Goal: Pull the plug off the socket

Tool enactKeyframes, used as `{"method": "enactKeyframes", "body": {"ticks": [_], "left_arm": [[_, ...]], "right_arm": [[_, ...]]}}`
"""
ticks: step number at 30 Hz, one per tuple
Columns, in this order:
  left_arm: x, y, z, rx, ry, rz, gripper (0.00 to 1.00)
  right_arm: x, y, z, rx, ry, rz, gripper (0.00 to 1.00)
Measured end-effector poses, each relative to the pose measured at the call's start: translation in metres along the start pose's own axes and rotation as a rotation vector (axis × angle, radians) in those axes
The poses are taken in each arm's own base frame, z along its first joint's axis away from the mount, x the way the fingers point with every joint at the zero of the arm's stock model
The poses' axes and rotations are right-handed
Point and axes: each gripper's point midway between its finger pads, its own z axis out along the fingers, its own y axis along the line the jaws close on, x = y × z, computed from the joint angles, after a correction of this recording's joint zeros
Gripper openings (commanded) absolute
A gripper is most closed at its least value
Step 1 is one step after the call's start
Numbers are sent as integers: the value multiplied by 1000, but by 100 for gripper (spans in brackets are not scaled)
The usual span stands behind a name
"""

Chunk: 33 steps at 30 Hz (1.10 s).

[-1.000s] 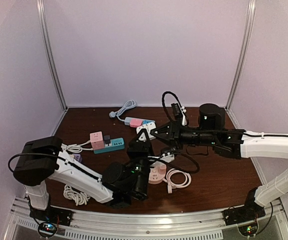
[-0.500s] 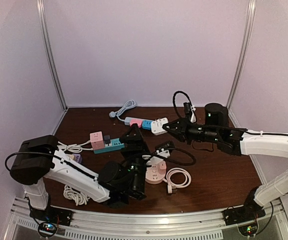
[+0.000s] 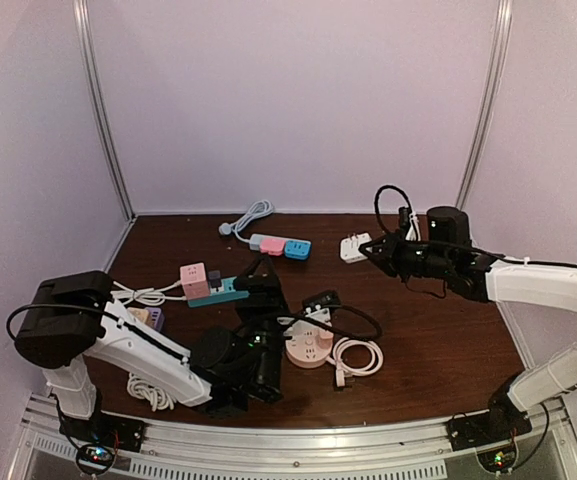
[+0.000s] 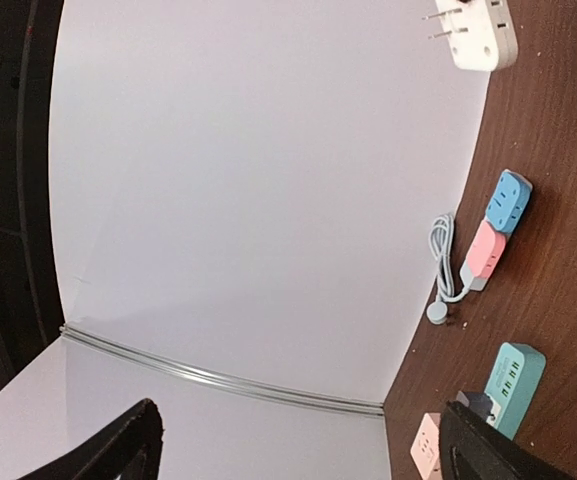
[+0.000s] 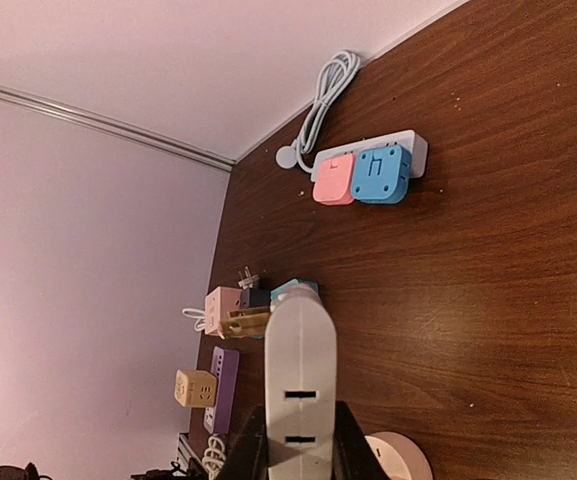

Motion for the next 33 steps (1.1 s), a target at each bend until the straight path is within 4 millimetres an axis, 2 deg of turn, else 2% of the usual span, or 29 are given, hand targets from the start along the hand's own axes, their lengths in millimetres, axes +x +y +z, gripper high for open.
{"method": "enactKeyframes", "body": {"ticks": [8, 15, 17, 19, 22, 24, 33], "left_arm": [[9, -2, 4, 4, 6, 142, 98], [7, 9, 6, 85, -28, 218, 95], [-7, 18, 8, 147, -73, 169, 96], [-24, 35, 9, 230, -128, 48, 98], [-25, 48, 7, 335, -150, -90, 98], [-24, 46, 7, 407, -141, -153, 98], [-21, 0, 6, 817, -22, -594, 98]], "right_arm": [[-29, -39, -10, 88, -66, 7, 0], [-35, -62, -15, 137, -72, 10, 0], [-37, -69, -16, 148, -70, 11, 0], [-39, -76, -15, 160, -70, 14, 0], [-45, -90, -16, 183, -76, 24, 0], [-49, -103, -16, 205, -81, 38, 0], [-52, -166, -6, 274, -49, 109, 0]]}}
